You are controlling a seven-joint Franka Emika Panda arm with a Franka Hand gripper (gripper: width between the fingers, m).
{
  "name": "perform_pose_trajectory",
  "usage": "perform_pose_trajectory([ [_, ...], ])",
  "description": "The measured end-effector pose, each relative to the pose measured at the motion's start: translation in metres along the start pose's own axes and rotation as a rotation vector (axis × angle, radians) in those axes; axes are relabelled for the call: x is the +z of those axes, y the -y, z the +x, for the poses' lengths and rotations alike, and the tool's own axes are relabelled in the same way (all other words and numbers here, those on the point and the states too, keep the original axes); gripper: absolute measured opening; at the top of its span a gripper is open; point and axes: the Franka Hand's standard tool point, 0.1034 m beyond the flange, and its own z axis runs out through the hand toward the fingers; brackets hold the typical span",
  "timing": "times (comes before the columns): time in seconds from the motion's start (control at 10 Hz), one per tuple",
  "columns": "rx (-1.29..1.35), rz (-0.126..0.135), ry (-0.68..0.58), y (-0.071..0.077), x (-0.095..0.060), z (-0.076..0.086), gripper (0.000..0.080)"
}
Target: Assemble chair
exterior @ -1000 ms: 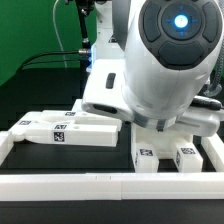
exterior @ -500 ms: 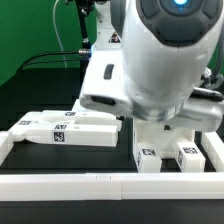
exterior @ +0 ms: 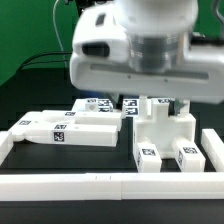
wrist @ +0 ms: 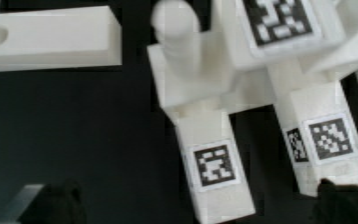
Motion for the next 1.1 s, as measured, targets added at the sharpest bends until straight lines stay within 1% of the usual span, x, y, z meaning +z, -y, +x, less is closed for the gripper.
perform_pose_trajectory([
  [0.1,-0.002,0.019,-0.091,-0.003,-0.008,-0.002,0.0649],
  [0.2,-0.007,0.031,-0.161,-0.006,-0.012,-0.010,0.0649],
  [0.3,-0.010,0.033,-0.224,-0.007,-0.012,-0.013,0.0649],
  [0.4,-0.012,0.039,-0.284,-0.005,-0.012,-0.009,0.0649],
  [0.5,-0.016,0.049,-0.383,-0.001,-0.015,-0.004,0.0649],
  [0.6,-0.019,0.057,-0.459,0.000,-0.014,-0.004,0.0649],
  [0.7,-0.039,0.056,-0.437,-0.002,-0.011,-0.008,0.0649],
  [0.8,-0.201,0.073,-0.405,-0.017,-0.014,-0.011,0.0649],
  [0.9,-0.336,0.084,-0.398,-0.037,-0.011,-0.014,0.0649],
  [1.0,-0.326,0.087,-0.414,-0.046,-0.008,-0.014,0.0649],
  [1.1,-0.323,0.079,-0.447,-0.046,-0.012,-0.011,0.0649],
])
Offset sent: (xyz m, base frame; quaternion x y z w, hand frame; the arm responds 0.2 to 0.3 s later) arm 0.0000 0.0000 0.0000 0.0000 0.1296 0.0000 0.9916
